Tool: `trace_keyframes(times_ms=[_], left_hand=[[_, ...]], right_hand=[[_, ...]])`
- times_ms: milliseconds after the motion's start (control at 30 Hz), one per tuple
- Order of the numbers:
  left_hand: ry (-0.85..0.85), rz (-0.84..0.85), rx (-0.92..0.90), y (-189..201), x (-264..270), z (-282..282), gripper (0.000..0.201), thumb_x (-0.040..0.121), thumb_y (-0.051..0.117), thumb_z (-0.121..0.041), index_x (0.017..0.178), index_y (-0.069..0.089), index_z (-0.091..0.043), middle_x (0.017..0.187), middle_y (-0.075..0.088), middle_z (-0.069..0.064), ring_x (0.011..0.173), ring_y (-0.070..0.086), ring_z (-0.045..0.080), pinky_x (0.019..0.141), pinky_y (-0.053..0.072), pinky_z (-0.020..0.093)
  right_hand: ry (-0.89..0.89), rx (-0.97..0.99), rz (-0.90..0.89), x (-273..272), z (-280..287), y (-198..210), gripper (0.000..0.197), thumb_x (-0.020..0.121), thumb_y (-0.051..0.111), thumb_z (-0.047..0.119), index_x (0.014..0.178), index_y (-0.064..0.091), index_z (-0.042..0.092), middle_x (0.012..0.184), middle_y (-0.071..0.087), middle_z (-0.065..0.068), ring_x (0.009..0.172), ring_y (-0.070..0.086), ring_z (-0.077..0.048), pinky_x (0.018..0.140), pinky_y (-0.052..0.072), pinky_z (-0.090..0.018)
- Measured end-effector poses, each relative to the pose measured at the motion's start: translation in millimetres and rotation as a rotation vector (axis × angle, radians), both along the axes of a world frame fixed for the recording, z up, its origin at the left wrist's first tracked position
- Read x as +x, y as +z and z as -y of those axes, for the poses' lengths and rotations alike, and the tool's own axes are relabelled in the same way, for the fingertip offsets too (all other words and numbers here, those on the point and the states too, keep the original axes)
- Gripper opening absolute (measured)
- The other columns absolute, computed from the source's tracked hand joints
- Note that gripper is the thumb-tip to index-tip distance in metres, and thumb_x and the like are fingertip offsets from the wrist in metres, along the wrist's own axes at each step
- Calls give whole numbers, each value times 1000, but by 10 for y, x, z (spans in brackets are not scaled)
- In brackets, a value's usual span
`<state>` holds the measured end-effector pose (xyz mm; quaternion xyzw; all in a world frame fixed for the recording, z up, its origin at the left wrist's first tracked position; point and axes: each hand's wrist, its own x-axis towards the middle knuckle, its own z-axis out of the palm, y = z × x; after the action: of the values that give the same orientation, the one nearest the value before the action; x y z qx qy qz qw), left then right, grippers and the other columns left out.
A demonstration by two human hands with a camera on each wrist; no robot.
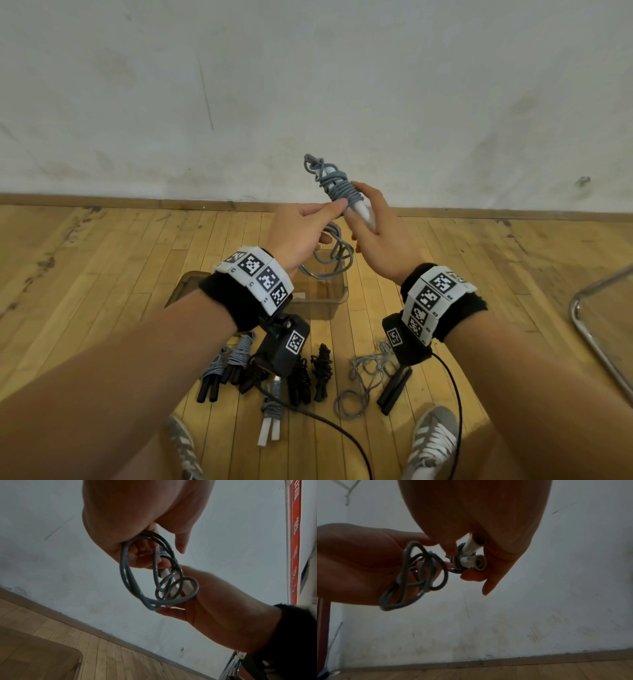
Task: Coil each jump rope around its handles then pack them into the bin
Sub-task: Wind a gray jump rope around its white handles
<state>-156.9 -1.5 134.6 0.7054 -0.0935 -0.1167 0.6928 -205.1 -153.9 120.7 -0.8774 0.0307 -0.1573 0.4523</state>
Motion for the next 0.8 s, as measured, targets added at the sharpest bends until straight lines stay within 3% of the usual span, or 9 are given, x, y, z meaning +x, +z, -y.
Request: trace_keyframes(times_ms=[100, 167, 267, 367, 467, 567, 633, 733, 800], left_hand=[[39, -12, -9, 1, 29, -20, 27, 87, 76, -48, 93, 82, -23, 73, 71, -5, 62, 62, 9, 59, 46, 26], [53, -12, -5, -1, 30, -24, 31, 83, 77, -54, 92, 82, -25, 75, 73, -4, 63, 62, 10, 59, 46, 25], [72, 7, 4, 9, 21, -21, 28, 83, 79, -52, 85, 81, -25, 64, 66, -11, 58, 57, 6, 54, 43, 18], [25, 6, -45, 41, 13, -21, 24, 89, 75, -44, 85, 81, -21, 63, 62, -8, 57, 51, 6, 52, 40, 17], [-59, 9, -82, 68, -10, -27, 26, 92, 73, -39, 97, 82, -15, 83, 73, 10, 69, 60, 19, 61, 46, 25], [-92, -26, -115, 85, -10, -49, 28, 87, 78, -37, 99, 81, -12, 91, 77, 19, 78, 68, 29, 76, 53, 39], [-139, -58, -95, 87, 11, -72, 28, 85, 80, -33, 100, 80, -10, 81, 75, 14, 71, 66, 23, 71, 52, 35], [-234, -108, -45, 82, 28, -96, 24, 85, 80, -19, 107, 79, -9, 81, 76, 8, 71, 69, 17, 64, 52, 24], [-253, -117, -23, 82, 29, -99, 22, 87, 78, -11, 109, 78, -10, 81, 75, 6, 68, 69, 14, 62, 54, 23]], right_hand=[[75, 99, -34, -26, -67, 39, 40, 112, 29, 35, 151, 36, 41, 98, 58, 6, 81, 58, -12, 78, 60, -47], [122, 128, -40, -55, -104, 100, 40, 111, 34, 31, 150, 37, 40, 95, 57, 2, 80, 58, -10, 75, 62, -40], [187, 235, -13, -103, -154, 165, 46, 107, 50, 23, 149, 37, 34, 94, 62, 6, 77, 64, 1, 67, 57, -24], [139, 394, -37, -91, -151, 155, 61, 101, 62, 22, 154, 32, 34, 105, 68, -6, 91, 71, -10, 67, 57, -24], [134, 523, -120, -90, -169, 139, 48, 101, 60, 24, 147, 47, 22, 113, 73, -9, 95, 74, -21, 68, 59, -32], [177, 493, -90, -85, -143, 119, 41, 103, 58, 22, 143, 52, 15, 116, 73, -12, 96, 74, -27, 72, 59, -35], [166, 458, -38, -72, -79, 140, 43, 101, 61, 19, 143, 52, 12, 116, 72, -12, 94, 74, -28, 74, 60, -34], [130, 417, 10, -67, -30, 157, 48, 98, 65, 11, 144, 50, 10, 117, 71, -6, 94, 74, -17, 77, 59, -28], [85, 351, 34, -58, -11, 113, 52, 96, 68, 11, 144, 48, 14, 118, 69, -5, 98, 73, -16, 80, 60, -30]])
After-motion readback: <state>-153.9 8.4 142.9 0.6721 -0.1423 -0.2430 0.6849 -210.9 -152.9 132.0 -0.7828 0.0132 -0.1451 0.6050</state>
